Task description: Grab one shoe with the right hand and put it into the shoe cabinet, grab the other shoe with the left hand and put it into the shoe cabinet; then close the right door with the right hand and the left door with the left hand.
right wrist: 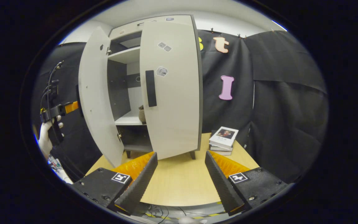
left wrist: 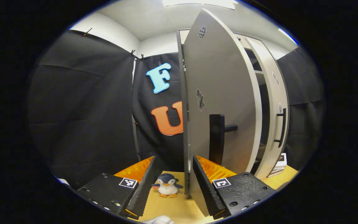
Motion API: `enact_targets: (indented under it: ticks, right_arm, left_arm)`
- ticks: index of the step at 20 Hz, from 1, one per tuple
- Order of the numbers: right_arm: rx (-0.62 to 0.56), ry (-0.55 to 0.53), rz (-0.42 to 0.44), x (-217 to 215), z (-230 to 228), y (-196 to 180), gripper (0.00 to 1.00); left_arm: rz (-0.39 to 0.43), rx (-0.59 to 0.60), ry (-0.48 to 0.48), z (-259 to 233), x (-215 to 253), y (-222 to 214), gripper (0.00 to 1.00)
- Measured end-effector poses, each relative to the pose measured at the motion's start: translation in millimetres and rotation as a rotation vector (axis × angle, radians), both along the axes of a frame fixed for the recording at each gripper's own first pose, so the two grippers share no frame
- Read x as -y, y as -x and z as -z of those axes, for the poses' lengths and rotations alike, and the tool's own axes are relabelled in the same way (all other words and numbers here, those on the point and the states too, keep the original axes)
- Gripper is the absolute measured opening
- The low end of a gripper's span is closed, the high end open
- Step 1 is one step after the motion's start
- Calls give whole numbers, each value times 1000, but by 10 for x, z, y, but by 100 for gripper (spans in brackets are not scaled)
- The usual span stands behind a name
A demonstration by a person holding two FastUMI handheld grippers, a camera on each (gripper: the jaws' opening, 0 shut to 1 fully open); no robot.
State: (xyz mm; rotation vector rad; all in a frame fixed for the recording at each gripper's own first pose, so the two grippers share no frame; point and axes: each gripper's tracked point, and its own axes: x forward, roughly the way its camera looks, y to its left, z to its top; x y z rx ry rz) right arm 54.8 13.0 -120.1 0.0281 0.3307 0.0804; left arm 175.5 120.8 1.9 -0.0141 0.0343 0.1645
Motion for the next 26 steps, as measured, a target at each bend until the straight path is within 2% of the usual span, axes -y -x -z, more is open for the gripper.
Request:
enact_targets:
  ticks: [4, 5, 6, 14, 15, 16, 17, 26]
  right_arm:
    - [25, 15, -13, 50, -119, -32, 100]
    - [33, 17, -14, 71, -147, -31, 100]
    - [38, 18, -14, 92, -177, -29, 100]
    - [90, -2, -15, 136, -395, -41, 100]
    - [94, -2, -15, 141, -414, -51, 100]
    - [101, -4, -14, 154, -435, -84, 100]
    - [106, -7, -11, 171, -452, -114, 100]
    - [168, -22, 27, 254, -668, -118, 100]
  left_arm:
    - [53, 0, -6, -7, 368, -154, 73]
    - [75, -7, 9, -6, 464, -220, 79]
    - [88, -10, 25, -4, 542, -203, 97]
    - [104, -3, 6, -126, 811, 91, 96]
    - [111, -5, 16, -132, 860, 174, 96]
    - [117, -4, 19, -146, 900, 261, 100]
    - [115, -3, 13, -168, 921, 368, 96]
    - [110, -20, 17, -12, 1088, 1161, 96]
